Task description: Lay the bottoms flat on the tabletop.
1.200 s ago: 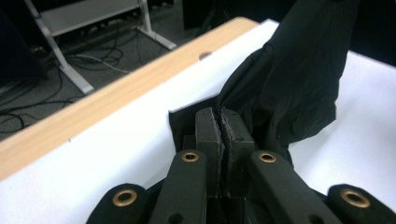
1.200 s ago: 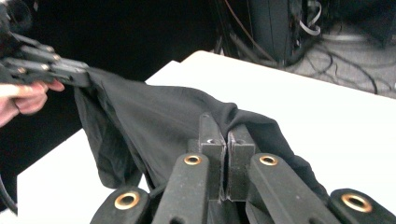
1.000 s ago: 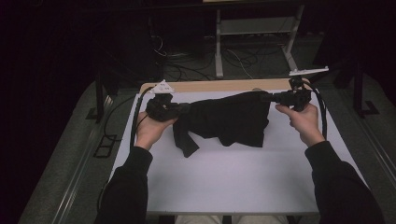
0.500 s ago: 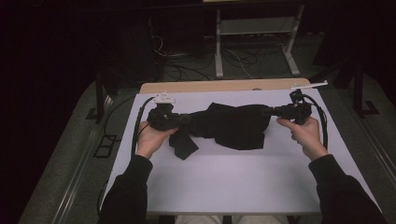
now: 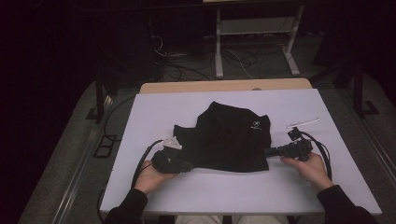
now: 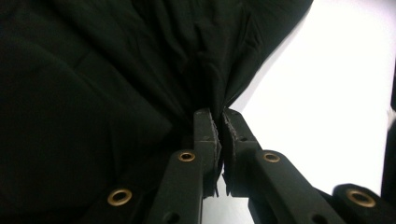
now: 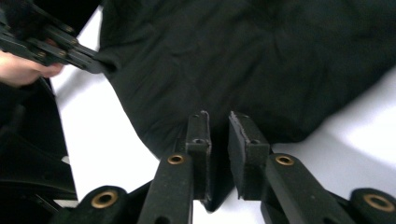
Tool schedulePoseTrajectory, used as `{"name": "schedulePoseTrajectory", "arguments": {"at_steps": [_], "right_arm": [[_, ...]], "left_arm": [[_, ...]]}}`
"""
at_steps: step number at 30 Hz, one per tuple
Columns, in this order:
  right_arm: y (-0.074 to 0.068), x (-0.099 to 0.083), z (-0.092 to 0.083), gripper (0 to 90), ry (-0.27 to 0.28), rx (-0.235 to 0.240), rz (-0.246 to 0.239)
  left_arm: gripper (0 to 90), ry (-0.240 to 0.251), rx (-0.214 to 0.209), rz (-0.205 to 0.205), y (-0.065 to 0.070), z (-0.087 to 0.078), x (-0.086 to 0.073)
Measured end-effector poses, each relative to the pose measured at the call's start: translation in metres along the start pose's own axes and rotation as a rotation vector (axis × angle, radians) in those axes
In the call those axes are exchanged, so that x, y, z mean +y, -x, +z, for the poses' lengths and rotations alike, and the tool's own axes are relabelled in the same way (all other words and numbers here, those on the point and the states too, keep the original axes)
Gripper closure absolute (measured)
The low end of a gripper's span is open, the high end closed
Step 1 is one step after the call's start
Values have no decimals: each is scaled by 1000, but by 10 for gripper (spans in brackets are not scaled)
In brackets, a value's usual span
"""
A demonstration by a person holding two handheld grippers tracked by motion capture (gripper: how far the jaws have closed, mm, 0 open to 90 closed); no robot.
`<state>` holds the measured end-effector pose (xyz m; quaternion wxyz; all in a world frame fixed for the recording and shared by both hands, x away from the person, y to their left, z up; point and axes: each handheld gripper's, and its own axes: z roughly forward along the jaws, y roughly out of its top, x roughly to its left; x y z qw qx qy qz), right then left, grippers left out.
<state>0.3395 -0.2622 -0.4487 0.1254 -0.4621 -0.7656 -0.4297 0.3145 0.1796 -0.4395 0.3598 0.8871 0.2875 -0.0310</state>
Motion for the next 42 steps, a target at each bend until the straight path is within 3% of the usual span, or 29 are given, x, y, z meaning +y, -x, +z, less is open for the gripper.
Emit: {"name": "schedulePoseTrajectory", "arguments": {"at_steps": [6,7,8,11,13,15,16,21,26,31,36,37,38,42], "right_arm": [[-2,-7,-3,688,14,-31,10],[-3,-7,-4,678,19,-43,5],[-4,-7,-5,655,24,-61,-8],[-5,-6,-5,621,27,-78,-22],[-5,-6,-6,603,28,-93,-29],[-4,-6,-7,577,39,-110,-41],[-3,-6,-10,550,52,-115,-55],[-1,-5,-14,499,84,-118,-57],[1,-4,-18,446,109,-123,-74],[5,-3,-21,367,145,-132,-56],[13,-2,-25,274,185,-155,-31],[14,-2,-27,266,190,-156,-24],[16,-2,-28,258,197,-155,-21],[21,-2,-32,245,222,-154,-17]], "left_arm": [[749,48,-16,-37,-1,-7,-4],[721,62,-16,-39,-1,-9,-4],[633,88,-7,-36,0,-12,-4],[572,117,-15,-37,1,-15,-4],[460,142,-4,-32,1,-18,-3],[428,181,14,-30,1,-21,-1],[358,204,34,-47,0,-25,2],[274,229,55,-62,-6,-30,12],[230,274,101,-32,-12,-36,35],[221,268,155,24,-28,-36,81],[212,273,165,16,-49,-26,116],[213,273,165,16,-49,-26,116],[212,267,172,10,-58,-21,125],[212,240,188,-9,-78,-6,138]]}}
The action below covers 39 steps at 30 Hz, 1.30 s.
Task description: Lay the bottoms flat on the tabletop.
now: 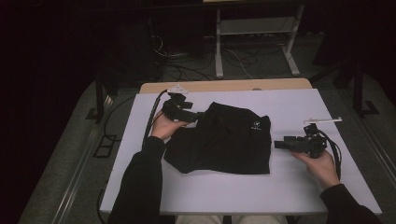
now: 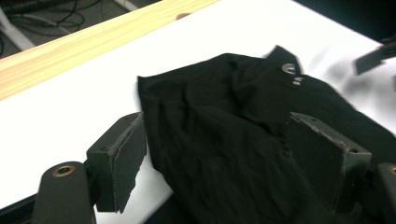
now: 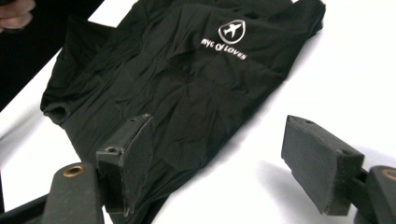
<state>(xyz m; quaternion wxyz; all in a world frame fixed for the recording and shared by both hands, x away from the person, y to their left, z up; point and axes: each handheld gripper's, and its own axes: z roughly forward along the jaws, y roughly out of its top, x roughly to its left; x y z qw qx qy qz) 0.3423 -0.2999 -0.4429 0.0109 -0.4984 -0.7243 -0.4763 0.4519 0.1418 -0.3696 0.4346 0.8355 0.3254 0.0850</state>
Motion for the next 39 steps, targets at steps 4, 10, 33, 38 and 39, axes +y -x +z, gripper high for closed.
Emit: {"name": "schedulePoseTrajectory", "arguments": {"at_steps": [4,10,33,38,39], "right_arm": [[4,1,-1,231,15,-1,-2],[5,2,-2,221,24,-4,-7],[44,48,37,354,24,-85,56],[46,57,47,396,35,-65,65],[46,58,50,409,39,-59,60]], "left_arm": [[212,-34,18,-16,-13,20,2],[227,-49,20,-80,-28,47,-3],[849,-123,-21,-220,-48,67,-35],[849,-60,-58,-305,-57,49,-55],[849,-57,-67,-319,-58,46,-58]]}}
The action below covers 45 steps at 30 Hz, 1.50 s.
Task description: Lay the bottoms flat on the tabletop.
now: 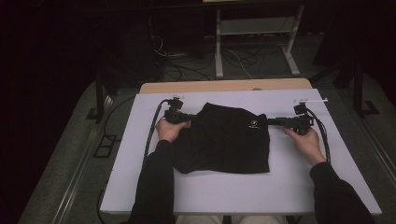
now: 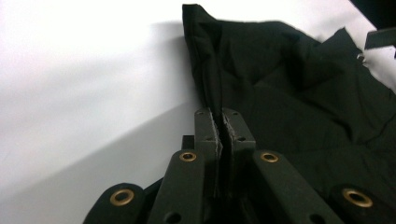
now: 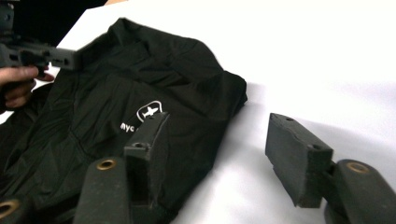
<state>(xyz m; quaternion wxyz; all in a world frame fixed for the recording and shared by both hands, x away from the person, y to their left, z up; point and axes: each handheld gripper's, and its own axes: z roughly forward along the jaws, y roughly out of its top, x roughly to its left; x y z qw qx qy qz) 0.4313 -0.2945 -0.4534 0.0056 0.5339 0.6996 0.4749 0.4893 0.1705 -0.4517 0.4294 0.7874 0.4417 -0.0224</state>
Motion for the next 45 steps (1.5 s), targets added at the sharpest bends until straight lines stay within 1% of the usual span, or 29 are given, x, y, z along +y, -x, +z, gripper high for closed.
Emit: {"name": "schedulePoseTrajectory", "arguments": {"at_steps": [1,2,3,5,7,8,9,10,12,13,15,16,17,18,19,20,21,22,23,24,25,27,30,33,35,36,40,41,45], "right_arm": [[-1,2,3,418,-5,1,-2],[-1,4,6,431,-14,-1,-8],[-2,5,10,445,-20,-1,-12],[-2,7,16,477,-27,9,-17],[-3,8,20,480,-29,11,-18],[-4,10,28,480,-45,6,-24],[-4,10,28,480,-45,6,-24],[-3,14,37,482,-48,17,-23],[-3,15,41,492,-44,25,-18],[-3,20,50,500,-63,25,-16],[-5,21,59,584,-76,33,-23],[-6,22,63,655,-80,40,-20],[-6,22,63,655,-80,40,-20],[-8,24,65,777,-92,40,-15],[-9,24,66,851,-95,38,-10],[-10,25,65,858,-83,48,-5],[-12,29,61,862,-59,74,16],[-12,29,61,862,-59,74,16],[-13,33,54,864,-27,92,41],[-13,33,54,864,-27,92,41],[-12,39,47,864,3,97,54],[-11,46,41,864,22,102,78],[-10,53,37,864,41,108,97],[-10,63,36,865,40,99,102],[-14,73,41,864,18,79,99],[-14,73,41,864,18,79,99],[-20,90,50,864,-5,55,85],[-20,94,52,864,-8,44,87],[-19,103,58,864,-12,35,106]], "left_arm": [[849,0,0,0,0,0,0],[849,21,-11,-30,-5,-5,-7],[849,21,-11,-30,-5,-5,-7],[849,30,-22,-58,-11,-12,-16],[849,34,-28,-63,-13,-14,-19],[849,37,-29,-68,-14,-15,-21],[849,39,-28,-73,-15,-17,-23],[849,48,-33,-74,-16,-19,-26],[849,50,-33,-75,-16,-20,-27],[849,54,-34,-76,-16,-21,-28],[849,60,-35,-71,-16,-25,-27],[849,68,-39,-74,-15,-26,-26],[849,74,-41,-78,-15,-28,-26],[850,82,-41,-76,-14,-30,-25],[851,87,-38,-78,-13,-31,-25],[851,97,-32,-77,-13,-33,-24],[853,111,-35,-86,-12,-36,-24],[853,127,-36,-96,-12,-38,-23],[853,141,-33,-105,-12,-40,-22],[853,154,-28,-112,-12,-42,-21],[854,178,-24,-129,-12,-45,-20],[855,196,-24,-149,-14,-48,-19],[855,208,-11,-159,-15,-50,-19],[855,227,-8,-183,-19,-53,-20],[855,240,-3,-191,-21,-55,-19],[855,244,0,-193,-22,-55,-18],[855,265,11,-197,-25,-62,-10],[855,286,18,-204,-27,-67,-5],[855,293,42,-206,-29,-69,2]]}}
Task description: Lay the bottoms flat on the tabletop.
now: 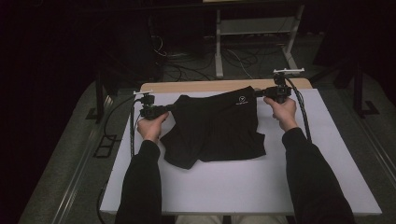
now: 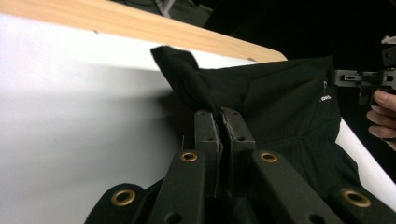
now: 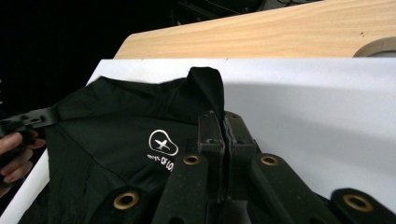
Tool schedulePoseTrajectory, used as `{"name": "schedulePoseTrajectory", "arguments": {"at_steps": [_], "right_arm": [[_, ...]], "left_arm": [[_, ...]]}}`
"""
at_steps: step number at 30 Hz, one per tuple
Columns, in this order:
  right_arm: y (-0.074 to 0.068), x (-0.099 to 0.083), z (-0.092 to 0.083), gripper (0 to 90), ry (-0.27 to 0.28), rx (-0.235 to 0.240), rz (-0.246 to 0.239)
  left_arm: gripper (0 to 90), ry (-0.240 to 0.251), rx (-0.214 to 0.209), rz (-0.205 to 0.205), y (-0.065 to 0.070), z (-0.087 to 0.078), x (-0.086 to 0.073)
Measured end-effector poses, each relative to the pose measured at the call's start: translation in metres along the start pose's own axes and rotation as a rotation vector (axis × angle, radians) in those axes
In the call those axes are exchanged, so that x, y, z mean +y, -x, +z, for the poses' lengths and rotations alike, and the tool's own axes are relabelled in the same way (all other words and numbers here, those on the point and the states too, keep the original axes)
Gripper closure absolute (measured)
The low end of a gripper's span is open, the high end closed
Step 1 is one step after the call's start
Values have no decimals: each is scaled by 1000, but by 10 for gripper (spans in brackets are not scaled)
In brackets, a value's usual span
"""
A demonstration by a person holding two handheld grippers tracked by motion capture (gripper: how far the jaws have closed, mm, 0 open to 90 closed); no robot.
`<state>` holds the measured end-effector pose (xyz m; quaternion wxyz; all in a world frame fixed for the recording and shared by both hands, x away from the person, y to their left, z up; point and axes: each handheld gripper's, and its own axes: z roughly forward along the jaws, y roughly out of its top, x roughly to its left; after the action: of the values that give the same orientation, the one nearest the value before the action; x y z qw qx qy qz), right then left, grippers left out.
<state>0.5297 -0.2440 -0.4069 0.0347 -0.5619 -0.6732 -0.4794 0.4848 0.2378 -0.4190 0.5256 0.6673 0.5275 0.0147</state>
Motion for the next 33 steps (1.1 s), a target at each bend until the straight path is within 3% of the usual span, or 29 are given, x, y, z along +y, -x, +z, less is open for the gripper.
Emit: {"name": "schedulePoseTrajectory", "arguments": {"at_steps": [3,6,9,13,16,21,23,24,27,29,30,33], "right_arm": [[-1,7,6,863,7,-16,3],[-5,14,10,864,13,-42,-16],[-8,22,12,864,5,-79,-40],[-7,26,13,864,7,-89,-49],[-6,27,15,866,38,-112,-71],[-4,26,19,866,47,-123,-63],[-1,24,23,841,35,-124,-53],[3,19,27,758,14,-140,-23],[9,11,29,708,12,-122,1],[13,4,30,697,8,-139,-7],[17,-4,30,667,7,-139,-6],[24,-13,27,638,22,-133,3]], "left_arm": [[855,44,-6,-23,-2,2,2],[855,40,6,-31,-3,7,5],[855,39,10,-27,-3,11,9],[855,56,22,-20,-1,13,10],[855,80,45,-8,1,17,9],[855,80,64,-13,1,24,6],[848,58,74,-7,0,28,3],[802,21,63,-18,-4,32,-1],[736,13,86,-14,-7,34,-5],[688,16,81,-35,-10,32,-9],[601,20,86,-44,-12,31,-10],[539,18,95,-49,-15,27,-13]]}}
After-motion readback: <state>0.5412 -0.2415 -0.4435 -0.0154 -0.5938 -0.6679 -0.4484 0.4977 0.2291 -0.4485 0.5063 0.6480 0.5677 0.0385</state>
